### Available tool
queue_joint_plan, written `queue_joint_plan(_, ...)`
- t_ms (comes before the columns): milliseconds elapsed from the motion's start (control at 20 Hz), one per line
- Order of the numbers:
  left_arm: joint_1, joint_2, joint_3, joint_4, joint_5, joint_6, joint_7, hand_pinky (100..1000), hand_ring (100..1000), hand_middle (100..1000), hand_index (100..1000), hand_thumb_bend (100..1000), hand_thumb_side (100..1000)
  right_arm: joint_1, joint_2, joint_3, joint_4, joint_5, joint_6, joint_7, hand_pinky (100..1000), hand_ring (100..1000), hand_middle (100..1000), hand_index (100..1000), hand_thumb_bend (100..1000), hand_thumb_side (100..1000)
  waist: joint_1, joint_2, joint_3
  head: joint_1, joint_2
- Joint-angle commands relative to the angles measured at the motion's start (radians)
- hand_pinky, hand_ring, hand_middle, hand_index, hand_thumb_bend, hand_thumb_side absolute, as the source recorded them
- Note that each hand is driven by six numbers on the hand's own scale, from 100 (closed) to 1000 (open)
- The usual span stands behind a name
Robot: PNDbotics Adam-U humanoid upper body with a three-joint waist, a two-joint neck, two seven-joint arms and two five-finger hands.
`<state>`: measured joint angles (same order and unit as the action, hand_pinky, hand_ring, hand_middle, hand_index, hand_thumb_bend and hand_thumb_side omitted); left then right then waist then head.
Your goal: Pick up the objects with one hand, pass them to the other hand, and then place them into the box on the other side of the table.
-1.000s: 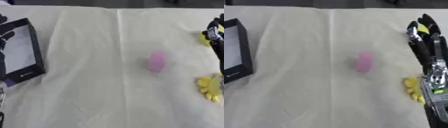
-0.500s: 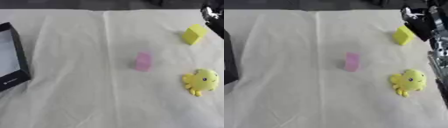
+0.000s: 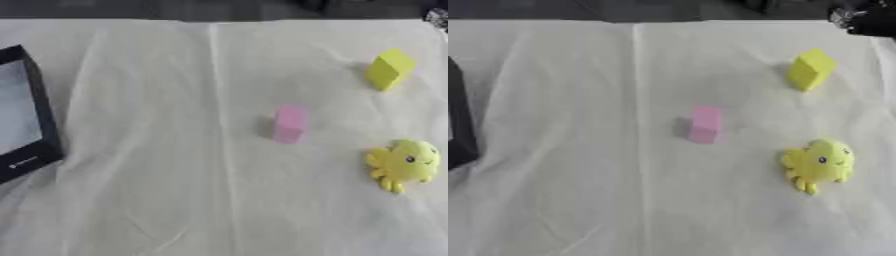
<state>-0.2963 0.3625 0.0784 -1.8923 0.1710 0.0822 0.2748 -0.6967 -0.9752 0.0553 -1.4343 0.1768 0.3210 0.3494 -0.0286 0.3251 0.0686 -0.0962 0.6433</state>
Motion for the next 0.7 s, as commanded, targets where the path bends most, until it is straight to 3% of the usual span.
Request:
queue_joint_plan(50,-0.005,0.033,-0.003,-0.019,0.002,0.003,-0.003,859,780,789,824,137,853,-0.051,-0.046,0.001,0.086,0.083,-0.044,0.119,906,914,961,1000,211,519,-0.001,-0.028,0.000,-0.020,-0.031)
queue_joint_plan(300,-0.010,0.040,-0.010,-0.020,0.002,0.005,-0.011,859,780,789,824,136,854,-0.137,-0.020,0.018,0.211,0.223,-0.122,0.284,939,946,954,997,313,397,-0.005,-0.024,0.004,-0.035,-0.055)
queue_joint_plan(400,-0.012,0.043,-0.014,-0.020,0.001,0.007,-0.016,859,780,789,824,135,855,-0.162,-0.005,0.015,0.244,0.260,-0.152,0.331,948,946,951,995,357,309,-0.007,-0.021,0.007,-0.040,-0.057)
queue_joint_plan(500,-0.015,0.044,-0.014,-0.021,0.001,0.007,-0.017,859,780,788,823,135,854,-0.179,0.007,0.010,0.277,0.288,-0.173,0.363,953,941,941,994,396,250,-0.010,-0.018,0.011,-0.043,-0.058)
queue_joint_plan(700,-0.016,0.047,-0.012,-0.023,0.000,0.007,-0.014,858,780,788,822,135,855,-0.193,0.024,-0.001,0.317,0.330,-0.192,0.364,966,944,942,999,376,246,-0.012,-0.011,0.015,-0.043,-0.058)
